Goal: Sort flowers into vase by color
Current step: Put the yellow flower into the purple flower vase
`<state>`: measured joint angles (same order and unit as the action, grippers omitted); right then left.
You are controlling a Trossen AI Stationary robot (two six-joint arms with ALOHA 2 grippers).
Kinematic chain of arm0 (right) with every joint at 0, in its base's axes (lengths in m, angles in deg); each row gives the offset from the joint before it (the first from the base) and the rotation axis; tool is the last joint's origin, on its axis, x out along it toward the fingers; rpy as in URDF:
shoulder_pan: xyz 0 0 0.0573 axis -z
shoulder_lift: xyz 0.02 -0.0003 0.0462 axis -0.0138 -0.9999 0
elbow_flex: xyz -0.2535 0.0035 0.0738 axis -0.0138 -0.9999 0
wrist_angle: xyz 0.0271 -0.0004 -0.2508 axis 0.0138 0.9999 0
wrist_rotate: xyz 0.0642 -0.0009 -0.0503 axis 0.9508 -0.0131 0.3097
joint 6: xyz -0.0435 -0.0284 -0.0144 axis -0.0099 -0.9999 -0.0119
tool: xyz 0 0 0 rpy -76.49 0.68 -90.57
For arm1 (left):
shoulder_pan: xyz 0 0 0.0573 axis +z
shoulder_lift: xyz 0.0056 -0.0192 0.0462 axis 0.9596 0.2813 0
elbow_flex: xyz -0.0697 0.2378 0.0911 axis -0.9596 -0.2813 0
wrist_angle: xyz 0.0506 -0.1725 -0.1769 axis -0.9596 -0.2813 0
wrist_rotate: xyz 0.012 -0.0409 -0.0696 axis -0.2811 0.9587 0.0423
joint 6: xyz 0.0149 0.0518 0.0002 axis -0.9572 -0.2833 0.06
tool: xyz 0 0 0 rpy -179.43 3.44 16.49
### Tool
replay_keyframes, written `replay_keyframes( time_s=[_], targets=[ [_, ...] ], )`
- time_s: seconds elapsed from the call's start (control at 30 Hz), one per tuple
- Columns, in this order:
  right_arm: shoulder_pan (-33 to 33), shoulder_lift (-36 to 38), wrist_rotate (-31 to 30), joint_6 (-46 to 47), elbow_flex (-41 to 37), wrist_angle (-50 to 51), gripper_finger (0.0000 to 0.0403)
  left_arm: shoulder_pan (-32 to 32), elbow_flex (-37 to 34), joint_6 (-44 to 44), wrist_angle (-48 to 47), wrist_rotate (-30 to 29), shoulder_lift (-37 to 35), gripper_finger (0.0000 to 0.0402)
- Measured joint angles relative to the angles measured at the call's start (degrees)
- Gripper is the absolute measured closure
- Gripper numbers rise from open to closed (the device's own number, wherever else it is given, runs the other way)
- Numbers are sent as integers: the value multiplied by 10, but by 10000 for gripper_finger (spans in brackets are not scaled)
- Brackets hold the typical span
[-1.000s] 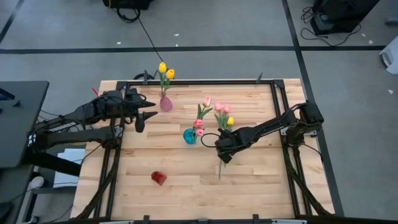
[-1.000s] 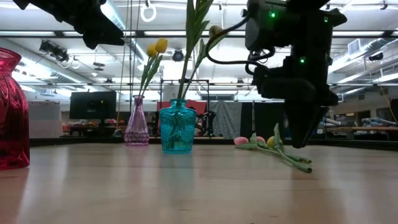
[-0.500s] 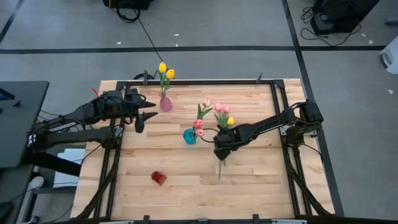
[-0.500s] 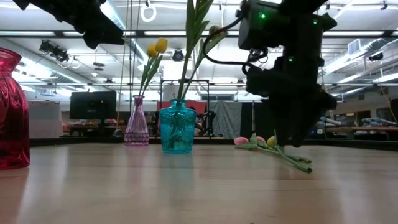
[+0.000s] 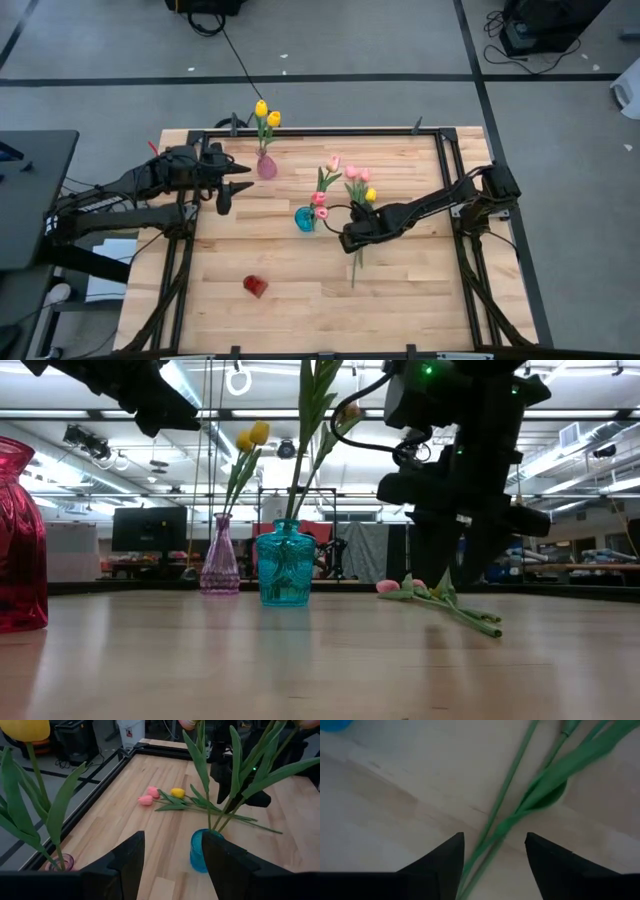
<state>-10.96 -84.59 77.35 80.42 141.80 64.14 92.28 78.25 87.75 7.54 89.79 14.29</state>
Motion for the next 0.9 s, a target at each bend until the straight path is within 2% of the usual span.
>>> replay_keyframes(
  time_s=[0.57, 0.7, 0.9],
  targets=[
    [0, -31, -2, 6, 0, -12, 259, 0, 0, -9, -3, 0, 0, 200],
    [0, -31, 0, 0, -2, -11, 297, 0, 0, -9, -3, 0, 0, 200],
    [0, -30, -1, -14, -9, -8, 380, 0, 0, -9, -4, 0, 0, 200]
  ],
)
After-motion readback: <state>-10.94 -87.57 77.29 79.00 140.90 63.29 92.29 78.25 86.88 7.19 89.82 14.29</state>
